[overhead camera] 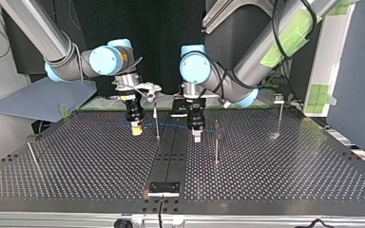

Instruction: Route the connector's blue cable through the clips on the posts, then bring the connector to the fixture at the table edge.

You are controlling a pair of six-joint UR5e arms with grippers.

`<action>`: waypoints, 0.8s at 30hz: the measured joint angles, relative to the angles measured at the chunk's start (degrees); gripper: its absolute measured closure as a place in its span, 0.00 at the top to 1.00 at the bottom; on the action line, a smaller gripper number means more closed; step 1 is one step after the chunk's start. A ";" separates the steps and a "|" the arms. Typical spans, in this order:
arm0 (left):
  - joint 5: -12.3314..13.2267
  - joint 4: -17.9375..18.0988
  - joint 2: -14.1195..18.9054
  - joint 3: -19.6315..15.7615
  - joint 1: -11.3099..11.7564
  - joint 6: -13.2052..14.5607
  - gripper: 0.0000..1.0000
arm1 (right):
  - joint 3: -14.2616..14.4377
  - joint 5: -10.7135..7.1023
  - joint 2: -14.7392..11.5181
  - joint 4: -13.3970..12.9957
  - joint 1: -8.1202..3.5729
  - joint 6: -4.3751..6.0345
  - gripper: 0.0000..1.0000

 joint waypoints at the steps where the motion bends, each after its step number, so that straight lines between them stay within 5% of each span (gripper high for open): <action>1: -0.03 0.03 0.01 0.00 0.03 0.22 1.00 | 0.00 0.00 0.00 0.00 0.00 0.00 0.00; 3: -0.21 0.12 0.01 -0.03 0.06 0.87 0.60 | 0.00 0.00 -0.03 0.02 0.00 -0.03 0.00; 4: -0.39 0.16 0.01 -0.03 0.07 1.18 0.60 | 0.01 0.00 -0.04 0.04 0.00 -0.04 0.00; 5: -0.61 0.21 0.01 -0.02 0.07 1.50 0.38 | 0.02 0.01 -0.04 0.09 0.00 -0.05 0.00; 6: -0.99 0.26 0.02 -0.02 0.07 1.85 0.00 | 0.03 0.02 -0.04 0.13 0.00 -0.06 0.00; 11: -2.56 0.63 0.01 -0.01 0.18 2.29 0.00 | 0.05 0.15 -0.05 0.33 -0.01 -0.09 0.00; 24: -1.85 0.26 -0.04 -0.10 0.82 1.09 0.00 | 0.04 0.36 -0.07 1.26 -0.01 -0.09 0.00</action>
